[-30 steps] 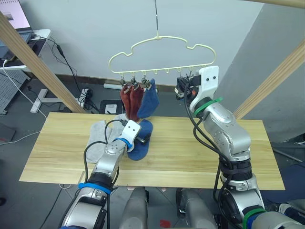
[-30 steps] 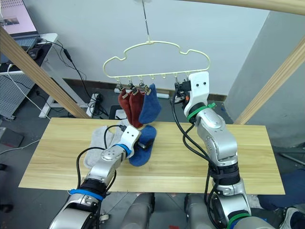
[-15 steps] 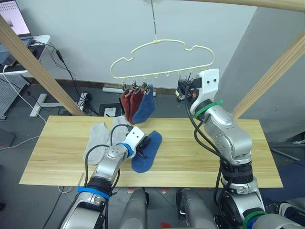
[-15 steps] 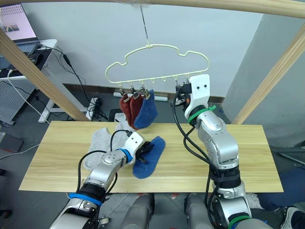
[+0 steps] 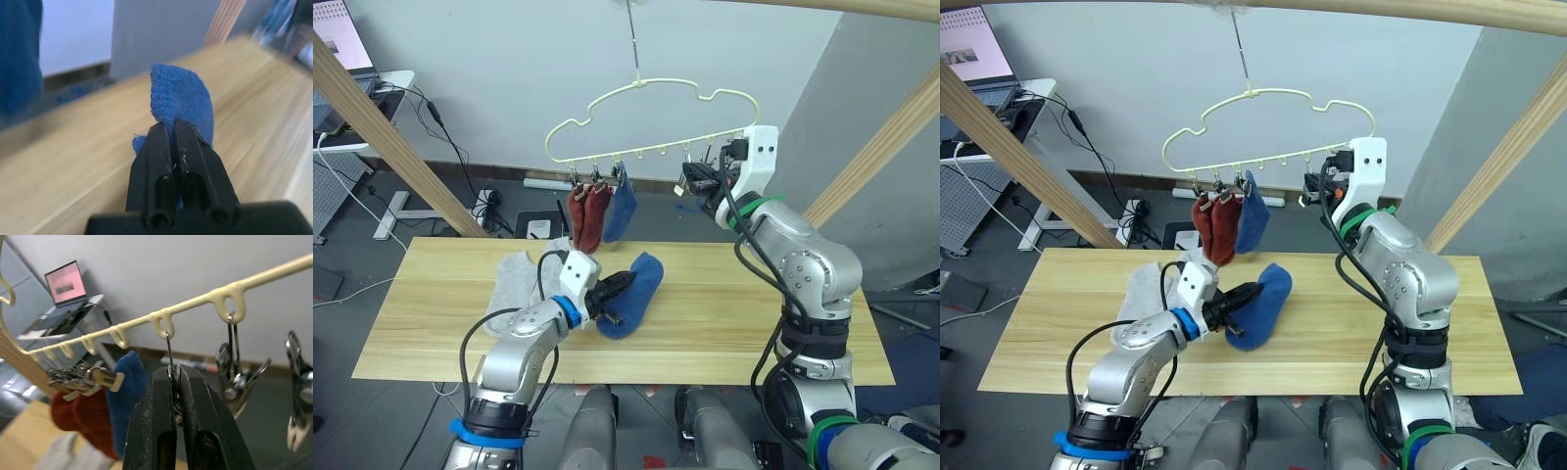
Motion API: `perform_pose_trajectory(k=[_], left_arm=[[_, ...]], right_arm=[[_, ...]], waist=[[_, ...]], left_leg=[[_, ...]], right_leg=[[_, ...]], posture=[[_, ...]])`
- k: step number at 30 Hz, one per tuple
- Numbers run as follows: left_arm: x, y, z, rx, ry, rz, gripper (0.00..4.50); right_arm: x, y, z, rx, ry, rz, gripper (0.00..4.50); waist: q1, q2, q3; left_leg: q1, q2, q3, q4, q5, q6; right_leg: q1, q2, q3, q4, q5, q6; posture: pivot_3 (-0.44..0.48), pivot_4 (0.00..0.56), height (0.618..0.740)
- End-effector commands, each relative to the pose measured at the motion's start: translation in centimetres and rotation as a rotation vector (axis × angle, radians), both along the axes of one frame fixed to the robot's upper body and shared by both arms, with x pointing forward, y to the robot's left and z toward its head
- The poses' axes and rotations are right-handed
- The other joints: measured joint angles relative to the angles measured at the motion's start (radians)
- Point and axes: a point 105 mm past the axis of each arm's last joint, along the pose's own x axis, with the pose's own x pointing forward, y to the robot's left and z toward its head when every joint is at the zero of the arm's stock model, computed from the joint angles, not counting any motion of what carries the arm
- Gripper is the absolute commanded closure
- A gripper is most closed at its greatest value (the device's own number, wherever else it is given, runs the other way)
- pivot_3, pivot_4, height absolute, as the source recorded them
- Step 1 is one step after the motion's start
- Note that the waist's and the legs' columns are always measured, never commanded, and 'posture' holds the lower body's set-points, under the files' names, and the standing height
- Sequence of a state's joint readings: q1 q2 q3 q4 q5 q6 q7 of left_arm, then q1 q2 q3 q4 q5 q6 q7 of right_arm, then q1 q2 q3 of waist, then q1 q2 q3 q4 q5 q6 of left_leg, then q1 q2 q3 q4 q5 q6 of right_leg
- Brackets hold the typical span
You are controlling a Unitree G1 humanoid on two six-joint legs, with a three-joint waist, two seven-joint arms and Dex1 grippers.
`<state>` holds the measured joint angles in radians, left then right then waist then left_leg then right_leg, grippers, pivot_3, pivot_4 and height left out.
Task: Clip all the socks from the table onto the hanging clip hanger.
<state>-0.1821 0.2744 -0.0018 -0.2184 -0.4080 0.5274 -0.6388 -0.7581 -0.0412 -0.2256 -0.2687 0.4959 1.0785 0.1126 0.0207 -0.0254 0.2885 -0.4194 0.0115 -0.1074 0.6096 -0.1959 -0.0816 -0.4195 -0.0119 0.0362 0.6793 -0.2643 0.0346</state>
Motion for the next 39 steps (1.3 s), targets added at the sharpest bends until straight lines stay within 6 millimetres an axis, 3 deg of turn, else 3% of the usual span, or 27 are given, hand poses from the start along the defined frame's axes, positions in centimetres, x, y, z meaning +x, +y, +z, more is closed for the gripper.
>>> perform_pose_trajectory(k=[1,8,17,26,39], left_arm=[[-0.8,-0.4,2.4,-0.077,-0.047,0.0,4.48],[-0.8,-0.5,3.2,-0.113,-0.061,0.037,4.48],[0.1,-1.3,5.6,-0.21,-0.091,0.039,4.48],[0.1,-1.7,7.2,-0.353,0.006,-0.031,4.48],[0.4,-2.5,6.7,-0.395,0.087,-0.088,4.48]], right_arm=[[0.1,-1.0,-0.1,0.075,0.112,-0.009,4.5],[0.3,-0.8,1.6,0.171,0.197,0.049,4.5],[0.2,-0.6,1.7,0.191,0.247,0.077,4.5],[-0.2,-0.4,1.4,0.21,0.269,0.114,4.5],[-0.8,0.4,2.0,0.259,0.291,0.172,4.5]], waist=[[0.0,0.0,0.0],[0.0,0.001,0.001],[0.002,0.003,0.003],[0.002,0.003,0.003],[0.001,0.004,0.004]], left_leg=[[0.0,0.0,0.0,0.0,0.0,0.0],[-0.002,-0.002,0.001,-0.001,0.0,0.0],[-0.004,-0.002,0.001,-0.001,0.0,0.0],[-0.005,-0.002,0.0,-0.001,0.0,0.001],[-0.006,-0.001,0.0,-0.002,0.0,0.001]], right_leg=[[0.0,0.0,0.0,0.0,0.0,0.0],[-0.001,0.001,-0.001,-0.001,0.0,0.0],[-0.003,0.001,-0.001,-0.002,0.0,0.0],[-0.003,0.001,-0.002,-0.003,0.0,0.0],[-0.004,0.002,-0.002,-0.005,0.0,0.0]], posture=[[0.12,0.296,0.74],[0.162,0.302,0.74],[0.165,0.308,0.74],[0.165,0.306,0.74],[0.157,0.306,0.74]])
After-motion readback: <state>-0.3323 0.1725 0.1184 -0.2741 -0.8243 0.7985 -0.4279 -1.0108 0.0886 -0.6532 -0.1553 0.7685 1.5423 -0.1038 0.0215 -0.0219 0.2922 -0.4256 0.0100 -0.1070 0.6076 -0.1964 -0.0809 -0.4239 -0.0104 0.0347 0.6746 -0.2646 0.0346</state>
